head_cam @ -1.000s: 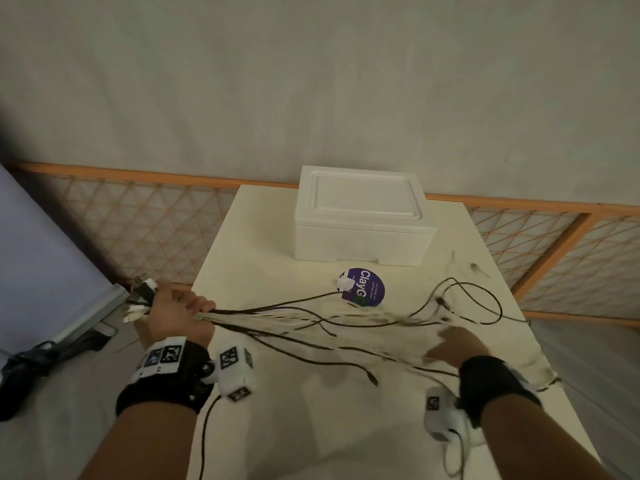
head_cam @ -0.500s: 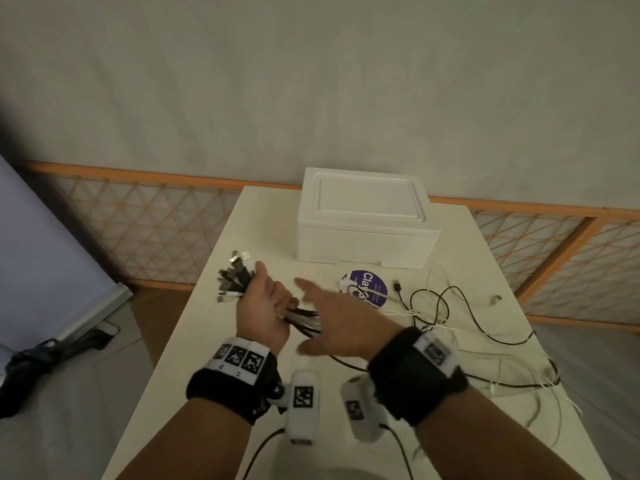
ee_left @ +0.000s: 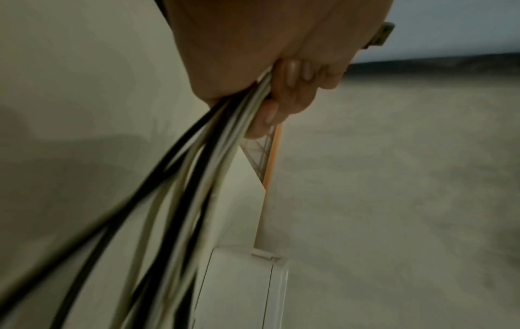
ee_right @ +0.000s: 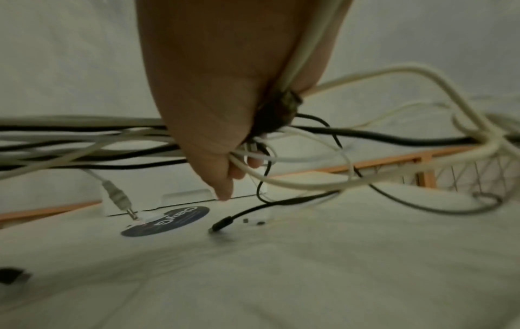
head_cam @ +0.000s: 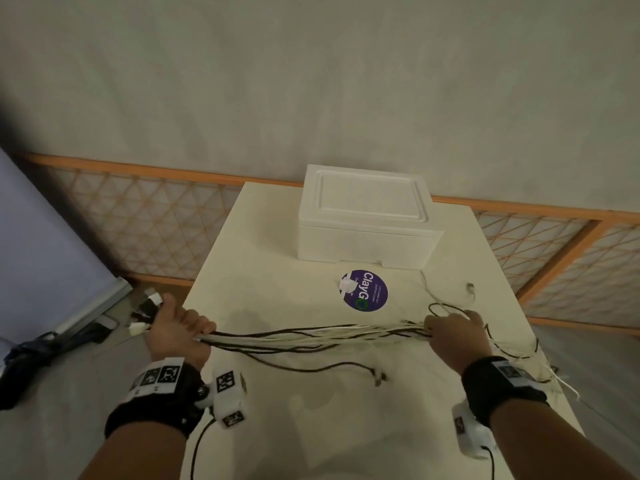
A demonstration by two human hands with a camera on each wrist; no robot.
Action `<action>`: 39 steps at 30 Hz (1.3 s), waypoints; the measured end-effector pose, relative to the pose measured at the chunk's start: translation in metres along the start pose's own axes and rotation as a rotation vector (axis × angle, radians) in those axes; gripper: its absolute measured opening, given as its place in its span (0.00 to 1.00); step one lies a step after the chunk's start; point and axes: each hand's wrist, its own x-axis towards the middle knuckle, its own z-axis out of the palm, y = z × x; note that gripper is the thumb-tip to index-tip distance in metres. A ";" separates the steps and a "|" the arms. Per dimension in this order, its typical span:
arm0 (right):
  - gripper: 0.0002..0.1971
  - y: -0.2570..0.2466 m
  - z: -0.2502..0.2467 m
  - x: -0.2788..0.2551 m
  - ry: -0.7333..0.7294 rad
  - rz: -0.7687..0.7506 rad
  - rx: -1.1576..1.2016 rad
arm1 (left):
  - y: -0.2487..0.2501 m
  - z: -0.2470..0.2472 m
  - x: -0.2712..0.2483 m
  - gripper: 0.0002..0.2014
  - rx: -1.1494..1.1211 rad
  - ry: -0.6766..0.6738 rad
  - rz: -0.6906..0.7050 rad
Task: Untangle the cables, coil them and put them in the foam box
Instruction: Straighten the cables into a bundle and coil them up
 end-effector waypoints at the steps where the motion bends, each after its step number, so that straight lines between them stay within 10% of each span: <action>1: 0.12 0.005 -0.004 0.003 -0.045 0.015 0.018 | -0.004 0.005 0.001 0.28 0.009 -0.003 -0.011; 5: 0.50 -0.007 -0.042 0.012 -0.170 -0.067 0.281 | -0.025 0.032 -0.007 0.27 0.076 -0.020 0.001; 10: 0.18 -0.119 -0.091 -0.030 -0.001 -0.444 0.848 | -0.060 0.052 -0.030 0.26 0.064 -0.085 0.021; 13: 0.24 -0.159 -0.062 -0.040 -0.129 -0.445 0.714 | -0.064 0.058 -0.043 0.26 0.045 -0.125 0.022; 24: 0.15 0.005 0.062 -0.085 0.056 0.310 0.555 | -0.020 0.006 -0.019 0.29 -0.027 -0.031 0.040; 30: 0.29 0.004 0.077 -0.084 -0.292 0.045 0.611 | -0.041 0.025 -0.028 0.30 -0.023 0.020 0.044; 36: 0.16 0.028 0.021 -0.016 -0.216 0.163 0.318 | -0.069 0.057 -0.045 0.25 0.134 -0.021 0.067; 39: 0.21 -0.010 -0.045 -0.004 0.044 -0.034 0.583 | -0.087 0.077 -0.060 0.23 0.253 -0.114 0.080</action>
